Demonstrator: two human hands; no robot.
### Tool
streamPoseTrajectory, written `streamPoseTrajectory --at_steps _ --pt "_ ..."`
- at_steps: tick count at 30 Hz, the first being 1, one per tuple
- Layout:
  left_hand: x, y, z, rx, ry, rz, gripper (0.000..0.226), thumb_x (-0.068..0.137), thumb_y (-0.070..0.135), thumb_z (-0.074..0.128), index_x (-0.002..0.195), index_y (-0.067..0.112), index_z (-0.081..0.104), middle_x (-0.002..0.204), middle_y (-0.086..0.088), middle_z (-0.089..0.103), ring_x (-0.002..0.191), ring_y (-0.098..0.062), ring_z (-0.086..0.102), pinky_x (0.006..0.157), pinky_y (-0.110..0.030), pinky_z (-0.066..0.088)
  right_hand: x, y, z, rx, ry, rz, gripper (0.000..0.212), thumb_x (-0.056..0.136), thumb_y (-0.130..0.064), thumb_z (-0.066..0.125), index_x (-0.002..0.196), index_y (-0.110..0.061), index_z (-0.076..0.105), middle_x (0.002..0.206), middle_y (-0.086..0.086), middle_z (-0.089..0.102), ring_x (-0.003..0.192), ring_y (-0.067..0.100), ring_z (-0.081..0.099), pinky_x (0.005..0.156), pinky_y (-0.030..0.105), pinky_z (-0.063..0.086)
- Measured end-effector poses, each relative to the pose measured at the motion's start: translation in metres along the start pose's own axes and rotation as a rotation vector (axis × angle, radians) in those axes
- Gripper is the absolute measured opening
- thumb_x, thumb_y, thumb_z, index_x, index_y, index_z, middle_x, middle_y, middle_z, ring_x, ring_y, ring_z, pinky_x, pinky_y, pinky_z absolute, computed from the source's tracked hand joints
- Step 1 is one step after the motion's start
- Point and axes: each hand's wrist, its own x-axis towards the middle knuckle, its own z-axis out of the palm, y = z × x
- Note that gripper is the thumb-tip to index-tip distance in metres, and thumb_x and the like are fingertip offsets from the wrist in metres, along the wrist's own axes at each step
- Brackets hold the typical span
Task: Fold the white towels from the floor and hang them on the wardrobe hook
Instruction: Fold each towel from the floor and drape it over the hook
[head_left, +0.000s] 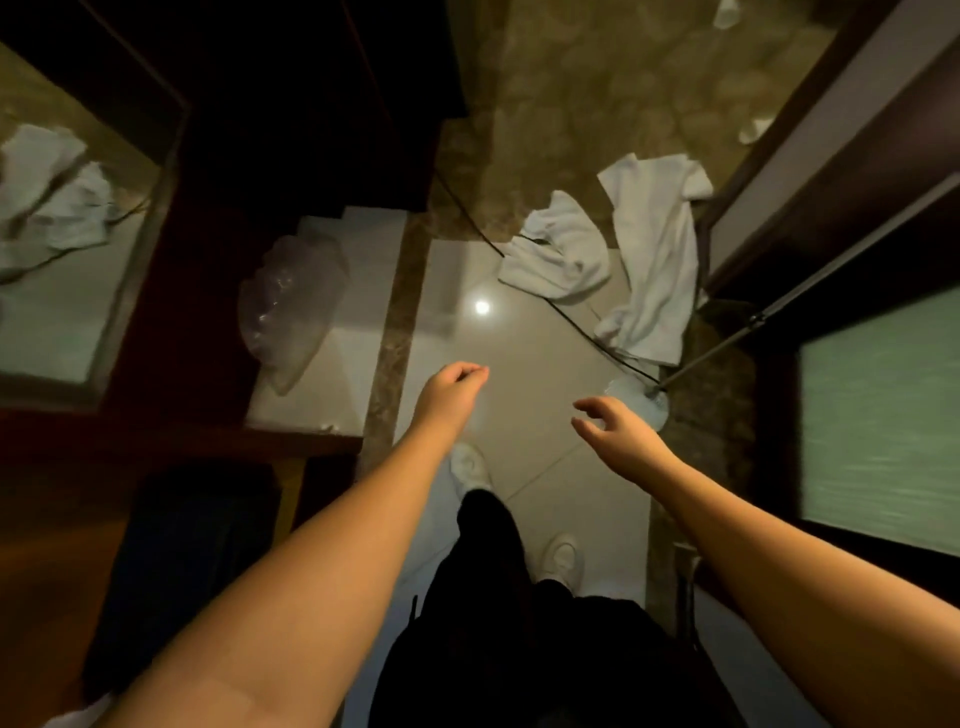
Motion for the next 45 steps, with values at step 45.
streamPoseTrajectory --at_steps 45 --pt "0.789 -0.097 0.222 0.238 -0.310 -0.295 0.061 0.094 0.027 0.068 0.149 0.023 0.043 0.147 0.001 0.051 0.124 -0.019 0.054 0.097 -0.030 0.044 0.821 0.200 0.030 -0.196 -0.246 0.217 0.086 0.089 -0.040 0.076 0.157 -0.011 0.033 0.165 0.013 0.027 0.151 0.030 0.023 0.122 0.036 0.016"
